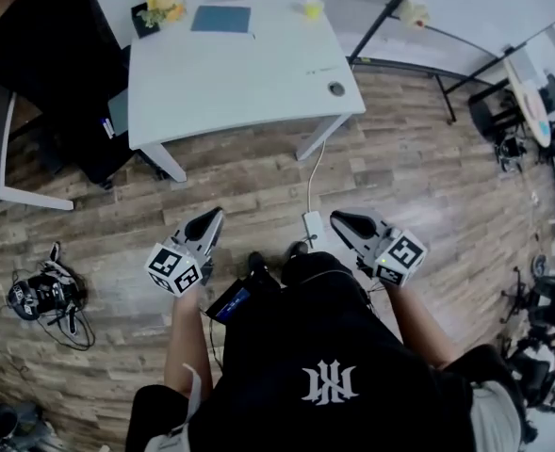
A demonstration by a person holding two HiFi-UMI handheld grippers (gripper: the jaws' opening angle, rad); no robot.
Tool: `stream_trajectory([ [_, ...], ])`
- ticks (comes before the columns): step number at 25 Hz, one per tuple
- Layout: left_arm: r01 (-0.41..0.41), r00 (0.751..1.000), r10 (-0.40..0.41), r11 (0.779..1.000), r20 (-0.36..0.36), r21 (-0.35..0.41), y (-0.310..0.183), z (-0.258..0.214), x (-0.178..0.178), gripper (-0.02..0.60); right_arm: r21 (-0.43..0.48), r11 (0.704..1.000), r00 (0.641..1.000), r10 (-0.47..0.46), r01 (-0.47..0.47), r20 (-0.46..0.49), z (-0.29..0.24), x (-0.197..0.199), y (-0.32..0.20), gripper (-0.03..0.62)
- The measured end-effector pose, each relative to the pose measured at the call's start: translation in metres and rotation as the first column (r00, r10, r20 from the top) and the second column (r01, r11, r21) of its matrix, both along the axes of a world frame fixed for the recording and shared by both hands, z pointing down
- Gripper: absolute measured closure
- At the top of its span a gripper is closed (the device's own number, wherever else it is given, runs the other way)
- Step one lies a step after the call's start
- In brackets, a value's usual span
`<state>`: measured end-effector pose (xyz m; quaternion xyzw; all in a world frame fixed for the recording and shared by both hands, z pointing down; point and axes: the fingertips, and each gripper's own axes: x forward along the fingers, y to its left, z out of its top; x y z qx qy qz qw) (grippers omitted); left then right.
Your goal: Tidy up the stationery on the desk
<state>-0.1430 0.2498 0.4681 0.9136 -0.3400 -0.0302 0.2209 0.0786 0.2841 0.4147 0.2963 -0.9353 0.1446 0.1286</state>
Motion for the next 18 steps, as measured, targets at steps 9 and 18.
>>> stream_trajectory([
  [9,-0.003,1.0,0.001,0.999,0.027,0.049,-0.034,-0.023,-0.005,0.584,0.039,0.999,0.999,-0.036,0.035,0.039,-0.011,-0.027,-0.061,0.548],
  [18,-0.027,0.994,0.021,0.998,0.112,0.048,-0.105,-0.034,0.006,0.584,0.062,0.997,0.991,-0.053,0.046,0.122,0.002,-0.026,-0.144,0.548],
])
